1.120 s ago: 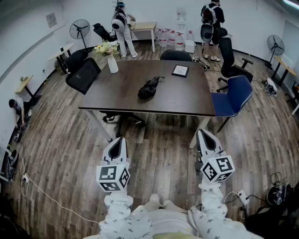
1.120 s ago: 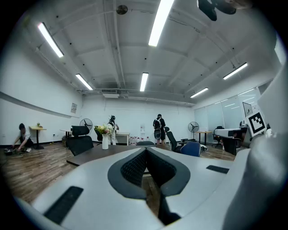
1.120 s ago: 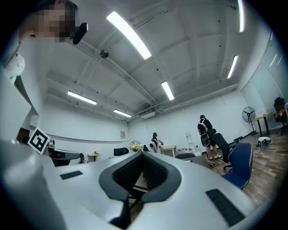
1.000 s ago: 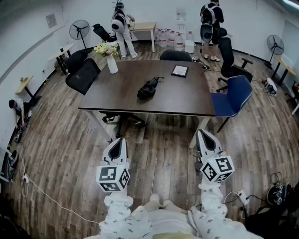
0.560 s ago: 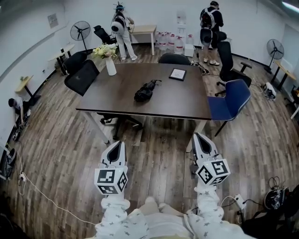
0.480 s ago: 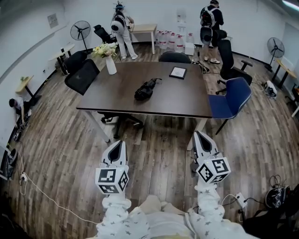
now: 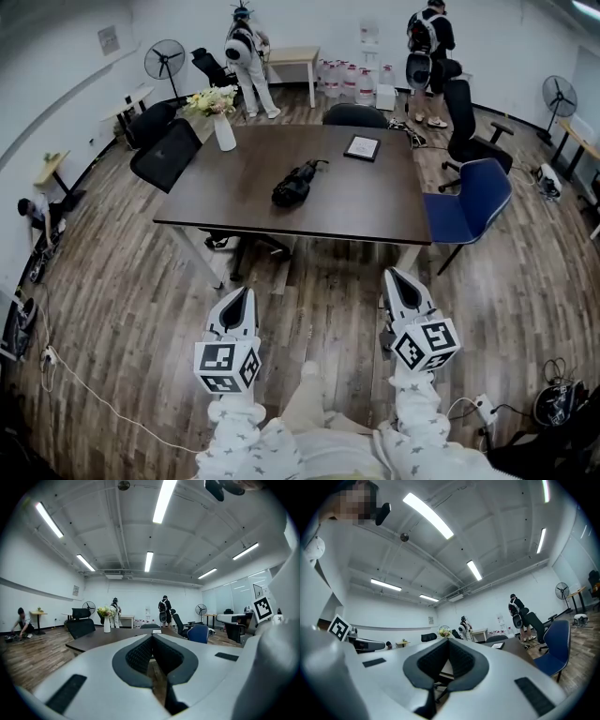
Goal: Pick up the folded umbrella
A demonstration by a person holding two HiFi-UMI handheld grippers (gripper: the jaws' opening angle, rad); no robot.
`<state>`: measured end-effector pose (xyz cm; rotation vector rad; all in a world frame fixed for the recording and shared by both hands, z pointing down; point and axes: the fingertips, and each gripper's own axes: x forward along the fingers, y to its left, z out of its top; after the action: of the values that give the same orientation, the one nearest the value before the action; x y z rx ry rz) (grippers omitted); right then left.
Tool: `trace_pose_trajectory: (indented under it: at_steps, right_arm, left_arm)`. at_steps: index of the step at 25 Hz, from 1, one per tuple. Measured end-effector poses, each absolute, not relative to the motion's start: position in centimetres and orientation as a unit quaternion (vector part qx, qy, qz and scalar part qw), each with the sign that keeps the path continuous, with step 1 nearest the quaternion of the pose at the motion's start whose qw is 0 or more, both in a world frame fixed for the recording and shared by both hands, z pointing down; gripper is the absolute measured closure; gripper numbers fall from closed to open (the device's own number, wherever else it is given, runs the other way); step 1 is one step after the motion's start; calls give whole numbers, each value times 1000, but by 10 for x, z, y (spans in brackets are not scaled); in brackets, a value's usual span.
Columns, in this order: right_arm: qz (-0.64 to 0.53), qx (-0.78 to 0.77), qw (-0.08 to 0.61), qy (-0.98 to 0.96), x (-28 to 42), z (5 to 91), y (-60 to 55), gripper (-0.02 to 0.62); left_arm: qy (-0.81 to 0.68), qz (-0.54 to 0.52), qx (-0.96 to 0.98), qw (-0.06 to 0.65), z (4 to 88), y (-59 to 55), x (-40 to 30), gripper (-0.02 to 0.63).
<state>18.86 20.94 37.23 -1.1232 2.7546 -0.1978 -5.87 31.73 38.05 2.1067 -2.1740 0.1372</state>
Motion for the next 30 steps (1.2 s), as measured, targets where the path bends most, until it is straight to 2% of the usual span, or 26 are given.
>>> trace_pose_trajectory:
  at_steps: [19, 30]
  right_arm:
    - [-82, -429, 70, 897, 118, 386, 50, 574]
    - [-86, -450, 57, 887, 95, 400, 9, 574]
  left_arm:
    - [-675, 39, 733, 71, 392, 130, -132, 581]
    - [-651, 38, 754, 86, 407, 72, -154, 581]
